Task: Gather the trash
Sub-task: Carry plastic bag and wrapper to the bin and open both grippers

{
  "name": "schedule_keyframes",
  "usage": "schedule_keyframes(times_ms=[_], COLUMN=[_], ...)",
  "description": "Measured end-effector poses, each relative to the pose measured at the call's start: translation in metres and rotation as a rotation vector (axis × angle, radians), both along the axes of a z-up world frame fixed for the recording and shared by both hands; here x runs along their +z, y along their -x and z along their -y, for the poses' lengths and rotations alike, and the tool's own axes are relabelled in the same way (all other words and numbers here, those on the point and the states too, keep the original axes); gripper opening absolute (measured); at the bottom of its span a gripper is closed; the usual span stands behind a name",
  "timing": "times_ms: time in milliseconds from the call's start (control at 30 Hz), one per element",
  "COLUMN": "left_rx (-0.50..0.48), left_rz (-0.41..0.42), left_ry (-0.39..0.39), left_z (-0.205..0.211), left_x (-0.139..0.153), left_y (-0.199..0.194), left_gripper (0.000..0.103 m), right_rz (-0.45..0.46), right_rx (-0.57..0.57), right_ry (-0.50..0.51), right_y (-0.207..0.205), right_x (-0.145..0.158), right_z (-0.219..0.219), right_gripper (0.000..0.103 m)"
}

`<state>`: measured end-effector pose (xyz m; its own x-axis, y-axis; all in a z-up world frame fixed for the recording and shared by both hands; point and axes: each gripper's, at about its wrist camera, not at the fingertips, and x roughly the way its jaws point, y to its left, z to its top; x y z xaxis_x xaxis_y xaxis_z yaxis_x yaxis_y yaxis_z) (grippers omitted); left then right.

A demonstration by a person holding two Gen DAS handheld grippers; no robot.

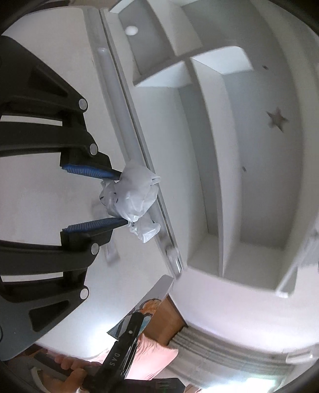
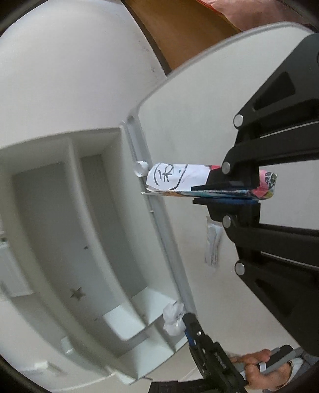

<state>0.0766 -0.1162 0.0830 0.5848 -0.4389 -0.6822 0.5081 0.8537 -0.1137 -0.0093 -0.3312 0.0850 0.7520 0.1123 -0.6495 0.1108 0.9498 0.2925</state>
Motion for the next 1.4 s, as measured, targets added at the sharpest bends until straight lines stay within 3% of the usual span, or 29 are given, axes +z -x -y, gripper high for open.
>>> schedule_keyframes(times_ms=[200, 333, 500, 633, 733, 833, 900, 1033, 1133, 1233, 1400], left_rx=[-0.084, -0.194, -0.386, -0.573, -0.706, -0.784, -0.802, -0.804, -0.79, -0.791, -0.798], left_rz=[0.037, 0.053, 0.04, 0.007, -0.056, -0.135, -0.198, -0.384, -0.466, -0.503, -0.517], left_ry=[-0.006, -0.019, -0.03, -0.056, -0.084, -0.147, -0.192, -0.349, -0.434, -0.479, -0.505], left_z=[0.048, 0.096, 0.178, 0.251, 0.3, 0.332, 0.347, 0.377, 0.391, 0.398, 0.4], left_x=[0.02, 0.024, 0.013, -0.007, -0.038, -0.086, -0.12, -0.217, -0.269, -0.296, -0.308], left_y=[0.05, 0.094, 0.148, 0.203, 0.248, 0.276, 0.282, 0.281, 0.274, 0.275, 0.273], left_gripper=[0.03, 0.03, 0.03, 0.03, 0.03, 0.03, 0.03, 0.03, 0.03, 0.029, 0.029], right_rz=[0.059, 0.103, 0.134, 0.106, 0.037, -0.076, -0.179, -0.355, -0.469, -0.531, -0.547], right_rx=[-0.036, -0.097, -0.217, -0.331, -0.392, -0.442, -0.472, -0.527, -0.51, -0.512, -0.502], right_ry=[-0.052, -0.053, -0.057, -0.064, -0.101, -0.176, -0.259, -0.433, -0.537, -0.538, -0.562], right_y=[0.059, 0.105, 0.178, 0.238, 0.271, 0.293, 0.302, 0.312, 0.314, 0.316, 0.317], right_x=[0.015, 0.026, 0.03, 0.014, -0.015, -0.07, -0.124, -0.226, -0.28, -0.304, -0.314], right_z=[0.035, 0.066, 0.123, 0.171, 0.205, 0.236, 0.254, 0.276, 0.278, 0.279, 0.279], right_gripper=[0.005, 0.004, 0.005, 0.005, 0.005, 0.005, 0.005, 0.005, 0.005, 0.005, 0.005])
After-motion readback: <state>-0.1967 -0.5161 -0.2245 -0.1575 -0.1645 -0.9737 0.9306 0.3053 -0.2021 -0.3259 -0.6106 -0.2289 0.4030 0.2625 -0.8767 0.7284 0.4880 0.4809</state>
